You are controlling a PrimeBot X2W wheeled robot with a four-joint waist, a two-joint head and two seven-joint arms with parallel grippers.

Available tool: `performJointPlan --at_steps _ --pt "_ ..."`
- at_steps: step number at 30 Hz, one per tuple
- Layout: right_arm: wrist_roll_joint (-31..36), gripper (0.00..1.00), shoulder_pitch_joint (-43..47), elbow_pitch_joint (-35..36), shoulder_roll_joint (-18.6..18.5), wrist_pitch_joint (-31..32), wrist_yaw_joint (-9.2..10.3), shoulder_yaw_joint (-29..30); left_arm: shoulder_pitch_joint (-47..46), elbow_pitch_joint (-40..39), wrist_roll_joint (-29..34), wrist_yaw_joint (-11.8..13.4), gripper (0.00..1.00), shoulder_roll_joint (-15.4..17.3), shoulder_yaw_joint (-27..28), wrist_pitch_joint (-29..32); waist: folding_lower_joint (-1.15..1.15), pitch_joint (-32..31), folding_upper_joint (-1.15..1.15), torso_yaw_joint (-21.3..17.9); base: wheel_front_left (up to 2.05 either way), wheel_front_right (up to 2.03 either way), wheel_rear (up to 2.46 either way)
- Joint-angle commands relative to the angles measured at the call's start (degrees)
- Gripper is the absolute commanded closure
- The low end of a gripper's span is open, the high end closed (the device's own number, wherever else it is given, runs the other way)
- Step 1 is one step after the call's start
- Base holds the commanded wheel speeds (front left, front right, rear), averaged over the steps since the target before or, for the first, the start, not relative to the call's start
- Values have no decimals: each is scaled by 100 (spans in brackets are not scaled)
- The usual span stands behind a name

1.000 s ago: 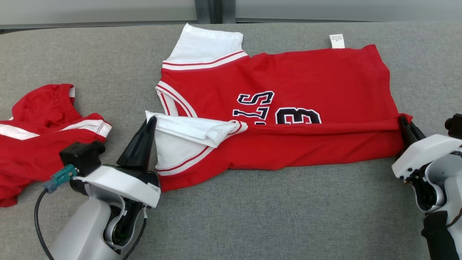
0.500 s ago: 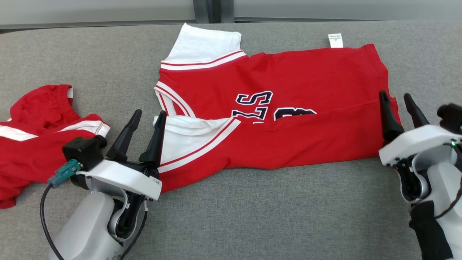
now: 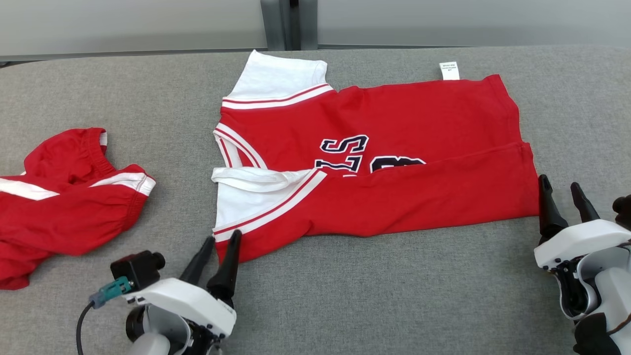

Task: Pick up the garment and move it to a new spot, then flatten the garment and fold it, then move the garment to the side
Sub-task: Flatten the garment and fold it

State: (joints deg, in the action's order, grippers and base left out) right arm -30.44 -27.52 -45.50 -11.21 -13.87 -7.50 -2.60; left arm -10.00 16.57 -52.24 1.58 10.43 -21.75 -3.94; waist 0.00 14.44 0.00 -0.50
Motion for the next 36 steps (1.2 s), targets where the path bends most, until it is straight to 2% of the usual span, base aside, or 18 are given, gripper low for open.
performJointPlan --at_steps 1,6,7,9,17,18,20,26,30,36 --pt "-51 0 35 -25 -51 -51 2 -11 119 -53 -71 98 0 46 36 115 0 7 0 6 0 0 0" --pt "-72 0 -62 -145 -24 -85 2 -146 301 -73 -361 351 0 66 44 656 0 51 0 9 0 0 0" --pt "-70 0 -91 -179 -17 -86 2 -182 297 -77 -384 361 13 69 41 708 0 57 0 11 0 0 0" --pt "-85 0 -134 -276 10 -90 2 -247 281 -89 -399 368 100 89 38 756 0 65 0 11 0 0 0" --pt "-67 0 -289 -912 79 87 2 -293 235 -170 -261 223 100 216 22 586 0 31 0 65 0 0 0" --pt "-77 52 -286 -952 93 98 2 -316 235 -188 -244 210 100 232 21 559 0 25 0 69 0 0 0" --pt "-116 100 -258 -1018 75 69 2 -368 259 -204 -229 168 100 263 -1 532 0 -7 0 72 0 0 0" --pt "-267 100 -103 -906 0 40 3 -441 343 -313 -137 50 100 382 -54 462 0 -102 0 39 0 0 0" --pt "-548 100 171 -626 -37 107 3 -507 505 -419 -125 92 100 492 -50 466 0 -239 0 10 0 0 0" --pt "-898 100 803 -27 -299 372 4 -638 908 -794 -173 230 100 659 -16 545 0 -489 0 -22 0 0 0"
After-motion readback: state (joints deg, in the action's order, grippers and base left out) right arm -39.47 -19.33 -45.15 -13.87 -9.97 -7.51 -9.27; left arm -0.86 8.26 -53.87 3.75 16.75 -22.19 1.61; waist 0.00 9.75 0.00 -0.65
